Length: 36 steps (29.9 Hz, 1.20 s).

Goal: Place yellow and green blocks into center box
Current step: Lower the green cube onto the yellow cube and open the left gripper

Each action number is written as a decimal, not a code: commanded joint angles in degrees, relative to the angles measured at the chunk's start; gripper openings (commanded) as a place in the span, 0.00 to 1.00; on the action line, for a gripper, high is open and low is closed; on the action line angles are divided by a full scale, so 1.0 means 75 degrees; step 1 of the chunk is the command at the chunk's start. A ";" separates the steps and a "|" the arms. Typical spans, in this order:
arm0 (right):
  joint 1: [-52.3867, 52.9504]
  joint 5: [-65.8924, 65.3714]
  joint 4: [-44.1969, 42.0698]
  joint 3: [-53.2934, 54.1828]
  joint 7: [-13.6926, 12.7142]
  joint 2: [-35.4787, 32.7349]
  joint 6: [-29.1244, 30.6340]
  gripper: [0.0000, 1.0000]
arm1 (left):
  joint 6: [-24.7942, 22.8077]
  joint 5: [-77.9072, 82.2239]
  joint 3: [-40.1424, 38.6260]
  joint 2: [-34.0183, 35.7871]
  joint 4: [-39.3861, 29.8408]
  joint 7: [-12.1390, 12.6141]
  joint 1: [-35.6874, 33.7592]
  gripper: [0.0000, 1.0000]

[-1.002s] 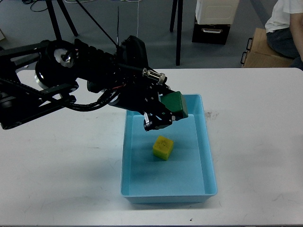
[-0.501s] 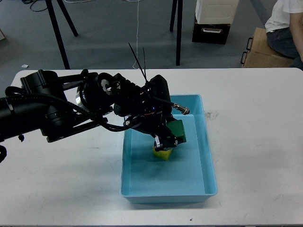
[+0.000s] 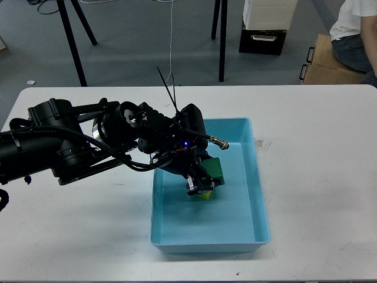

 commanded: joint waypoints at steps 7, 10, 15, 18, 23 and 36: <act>-0.0015 0.0000 0.0000 -0.0047 0.0000 0.0035 0.0000 0.98 | 0.0000 -0.0001 0.0113 0.0043 -0.0028 0.0000 0.0017 0.51; -0.0003 0.0000 0.0000 -0.0071 0.0000 0.0035 0.0000 0.98 | 0.0000 -0.0001 0.0113 0.0055 -0.0016 0.0000 0.0110 0.68; -0.0015 0.0000 0.0035 -0.0071 0.0006 0.0024 0.0012 0.98 | 0.0000 -0.0001 0.0019 0.0066 -0.0004 0.0000 0.0263 0.90; -0.0015 0.0000 0.0105 -0.0118 0.0006 0.0047 0.0012 0.98 | 0.0000 -0.0001 -0.0028 0.0090 -0.0004 0.0000 0.0345 0.95; 0.0090 -0.0012 0.0153 -0.0106 0.0006 0.0047 0.0012 0.98 | 0.0000 -0.0001 -0.0109 0.0101 -0.0004 0.0000 0.0357 0.99; 0.0313 -0.0024 0.0527 -0.0528 0.0006 0.0011 0.0047 0.99 | 0.0000 -0.1710 -0.1176 0.0897 -0.0953 0.0000 0.0251 1.00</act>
